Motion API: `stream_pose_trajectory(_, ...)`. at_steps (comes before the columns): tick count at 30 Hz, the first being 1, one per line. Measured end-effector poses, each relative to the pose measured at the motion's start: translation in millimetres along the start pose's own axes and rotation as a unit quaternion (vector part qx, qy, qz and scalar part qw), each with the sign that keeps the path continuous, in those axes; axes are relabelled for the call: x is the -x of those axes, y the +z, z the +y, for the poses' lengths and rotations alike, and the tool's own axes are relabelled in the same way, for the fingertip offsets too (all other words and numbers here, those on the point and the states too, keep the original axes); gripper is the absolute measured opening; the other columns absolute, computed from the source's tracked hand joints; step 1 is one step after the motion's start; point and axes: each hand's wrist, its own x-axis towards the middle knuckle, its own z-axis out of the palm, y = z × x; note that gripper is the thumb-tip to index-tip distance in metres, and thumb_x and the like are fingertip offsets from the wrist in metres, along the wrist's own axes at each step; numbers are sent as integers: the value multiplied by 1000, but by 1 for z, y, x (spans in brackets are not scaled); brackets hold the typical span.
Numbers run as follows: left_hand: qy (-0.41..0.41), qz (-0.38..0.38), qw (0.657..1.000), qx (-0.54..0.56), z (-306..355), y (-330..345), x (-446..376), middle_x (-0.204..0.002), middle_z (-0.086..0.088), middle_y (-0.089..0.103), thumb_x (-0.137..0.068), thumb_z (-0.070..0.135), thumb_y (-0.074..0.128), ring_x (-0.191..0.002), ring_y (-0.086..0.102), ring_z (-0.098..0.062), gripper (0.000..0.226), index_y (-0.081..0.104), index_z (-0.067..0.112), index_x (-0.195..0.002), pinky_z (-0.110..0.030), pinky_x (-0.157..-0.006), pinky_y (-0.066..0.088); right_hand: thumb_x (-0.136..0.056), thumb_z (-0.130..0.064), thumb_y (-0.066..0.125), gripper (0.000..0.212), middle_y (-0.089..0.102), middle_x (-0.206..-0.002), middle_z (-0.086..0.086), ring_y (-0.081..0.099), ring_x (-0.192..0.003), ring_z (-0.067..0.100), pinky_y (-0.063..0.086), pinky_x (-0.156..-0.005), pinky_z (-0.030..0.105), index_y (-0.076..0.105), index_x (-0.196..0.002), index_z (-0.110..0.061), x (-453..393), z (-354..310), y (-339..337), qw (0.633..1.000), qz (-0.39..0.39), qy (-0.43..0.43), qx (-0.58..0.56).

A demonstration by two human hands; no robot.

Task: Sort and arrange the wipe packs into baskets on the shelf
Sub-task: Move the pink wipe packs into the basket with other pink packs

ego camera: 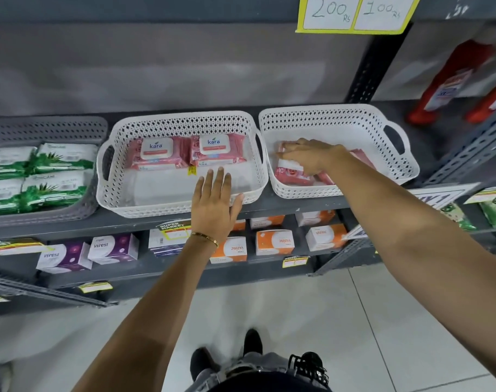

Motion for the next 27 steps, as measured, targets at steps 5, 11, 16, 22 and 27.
stream_pose_trajectory(5,-2,-22,1000,10,0,-1,-1,-138,-21,46,-95,42,29,-131,38,-38,57,44,1,-130,-49,-111,24,-67,-20,79,88,32,-151,8,36,-128,31,36,-106,46,33,-142,-30,11,4,-5,999,43,15,24)
stream_pose_trajectory(11,4,-35,999,10,-4,-5,-1,-147,-19,34,-95,45,25,-139,21,-34,60,34,2,-137,-43,-115,4,-64,-36,80,87,36,-149,17,30,-139,32,23,-116,47,39,-135,-7,35,7,-25,970,149,109,-157)
stream_pose_trajectory(16,-21,-32,999,-16,-38,-14,19,-151,-17,25,-94,49,18,-142,9,-34,64,26,5,-140,-44,-114,-9,-68,-50,75,78,53,-126,15,53,-111,33,45,-95,40,46,-129,-11,29,-49,-74,946,206,82,-238)
stream_pose_trajectory(22,-87,-19,996,2,-121,-34,53,-151,-21,22,-95,42,32,-141,8,-37,61,24,2,-141,-44,-114,-6,-67,-56,71,86,51,-138,11,54,-117,30,47,-98,43,38,-139,-21,-28,-171,-104,972,70,-31,-224)
stream_pose_trajectory(27,-105,-33,994,1,-162,-45,69,-152,-22,16,-95,40,32,-142,7,-36,63,14,3,-144,-43,-117,0,-69,-43,77,96,37,-152,9,44,-131,31,43,-105,42,23,-147,-25,-68,-241,-100,974,38,-53,-216)
